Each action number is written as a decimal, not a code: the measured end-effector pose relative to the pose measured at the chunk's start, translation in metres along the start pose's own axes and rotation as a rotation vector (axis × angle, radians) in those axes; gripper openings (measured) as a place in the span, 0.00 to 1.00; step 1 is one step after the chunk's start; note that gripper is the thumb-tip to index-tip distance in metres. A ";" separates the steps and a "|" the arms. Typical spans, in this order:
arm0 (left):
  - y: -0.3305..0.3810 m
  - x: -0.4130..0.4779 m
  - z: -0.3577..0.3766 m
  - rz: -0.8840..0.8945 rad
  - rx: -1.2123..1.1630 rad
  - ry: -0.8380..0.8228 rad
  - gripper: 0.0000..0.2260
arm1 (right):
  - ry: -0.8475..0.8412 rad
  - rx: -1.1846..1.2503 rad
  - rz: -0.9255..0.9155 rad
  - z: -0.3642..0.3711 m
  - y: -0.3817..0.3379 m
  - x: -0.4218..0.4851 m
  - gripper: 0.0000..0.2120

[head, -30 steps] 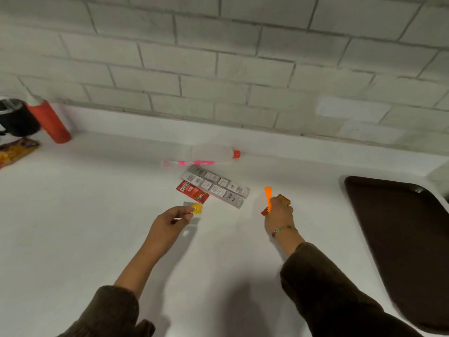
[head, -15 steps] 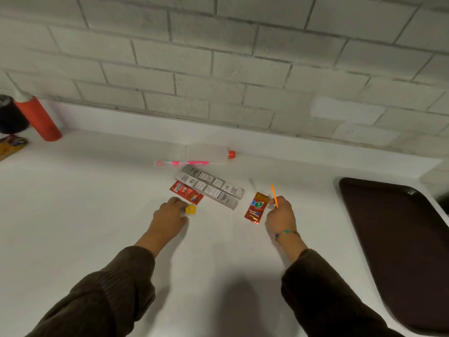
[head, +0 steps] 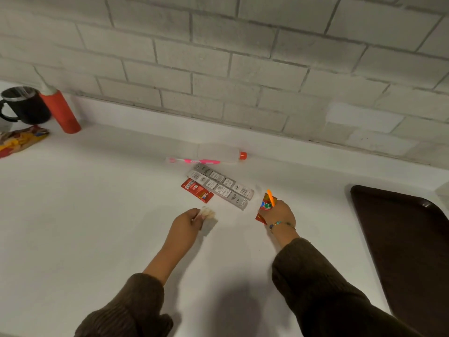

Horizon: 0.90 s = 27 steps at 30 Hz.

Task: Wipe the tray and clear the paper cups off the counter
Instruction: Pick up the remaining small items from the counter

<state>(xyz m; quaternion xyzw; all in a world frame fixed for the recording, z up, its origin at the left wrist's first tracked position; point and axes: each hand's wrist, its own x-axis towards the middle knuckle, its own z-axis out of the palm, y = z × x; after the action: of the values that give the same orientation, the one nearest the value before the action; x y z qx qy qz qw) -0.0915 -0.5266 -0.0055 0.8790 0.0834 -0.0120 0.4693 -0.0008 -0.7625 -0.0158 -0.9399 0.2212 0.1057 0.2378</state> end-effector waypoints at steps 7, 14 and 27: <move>0.002 -0.024 -0.018 -0.254 -0.464 0.008 0.09 | -0.069 -0.184 -0.025 -0.001 -0.010 -0.001 0.09; 0.005 -0.030 -0.044 -0.448 -0.759 0.048 0.07 | 0.208 0.111 -0.351 -0.002 -0.039 -0.024 0.06; -0.028 -0.054 -0.076 -0.401 -0.676 0.167 0.05 | -0.143 -0.559 -0.763 0.072 -0.139 -0.059 0.19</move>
<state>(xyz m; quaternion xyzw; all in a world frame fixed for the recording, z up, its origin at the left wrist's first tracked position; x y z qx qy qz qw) -0.1535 -0.4558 0.0188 0.6392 0.2903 -0.0039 0.7121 0.0050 -0.5955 -0.0044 -0.9723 -0.1935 0.1308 0.0125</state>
